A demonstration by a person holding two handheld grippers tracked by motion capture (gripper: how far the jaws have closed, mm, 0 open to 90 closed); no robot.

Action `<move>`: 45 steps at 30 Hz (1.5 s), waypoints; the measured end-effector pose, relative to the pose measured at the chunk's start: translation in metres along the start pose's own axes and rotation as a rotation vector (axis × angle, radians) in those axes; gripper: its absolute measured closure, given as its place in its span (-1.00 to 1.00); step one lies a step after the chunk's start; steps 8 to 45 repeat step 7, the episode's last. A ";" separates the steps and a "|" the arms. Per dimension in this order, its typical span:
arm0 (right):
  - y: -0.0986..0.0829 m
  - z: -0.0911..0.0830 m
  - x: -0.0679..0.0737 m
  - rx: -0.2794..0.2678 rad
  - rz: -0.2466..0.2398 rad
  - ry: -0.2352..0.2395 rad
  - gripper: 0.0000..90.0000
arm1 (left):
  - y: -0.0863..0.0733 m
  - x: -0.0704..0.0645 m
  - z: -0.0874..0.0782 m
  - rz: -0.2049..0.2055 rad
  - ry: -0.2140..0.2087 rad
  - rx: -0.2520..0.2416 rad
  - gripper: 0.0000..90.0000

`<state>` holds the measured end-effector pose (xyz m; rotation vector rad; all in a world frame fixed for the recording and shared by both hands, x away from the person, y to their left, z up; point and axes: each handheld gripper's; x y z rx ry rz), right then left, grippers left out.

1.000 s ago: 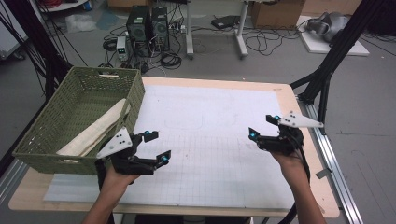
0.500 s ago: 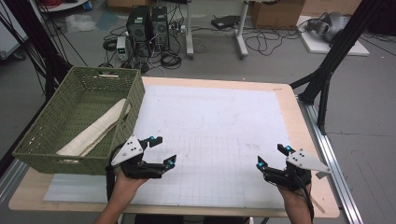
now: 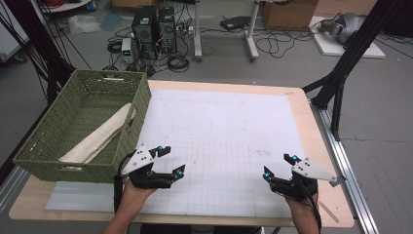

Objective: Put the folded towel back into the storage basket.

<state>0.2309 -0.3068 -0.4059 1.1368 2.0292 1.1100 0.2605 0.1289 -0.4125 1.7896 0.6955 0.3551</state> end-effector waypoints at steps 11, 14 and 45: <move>-0.001 0.000 -0.002 0.002 0.006 0.004 -0.62 | -0.001 -0.001 0.003 -0.003 0.003 0.008 -0.58; -0.001 0.000 -0.002 0.002 0.006 0.004 -0.62 | -0.001 -0.001 0.003 -0.003 0.003 0.008 -0.58; -0.001 0.000 -0.002 0.002 0.006 0.004 -0.62 | -0.001 -0.001 0.003 -0.003 0.003 0.008 -0.58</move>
Point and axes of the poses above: each handheld gripper's, and its own axes: z roughly forward along the jaws, y roughly out of its top, x roughly to its left, and after that the axes turned 7 degrees about x, right-handed
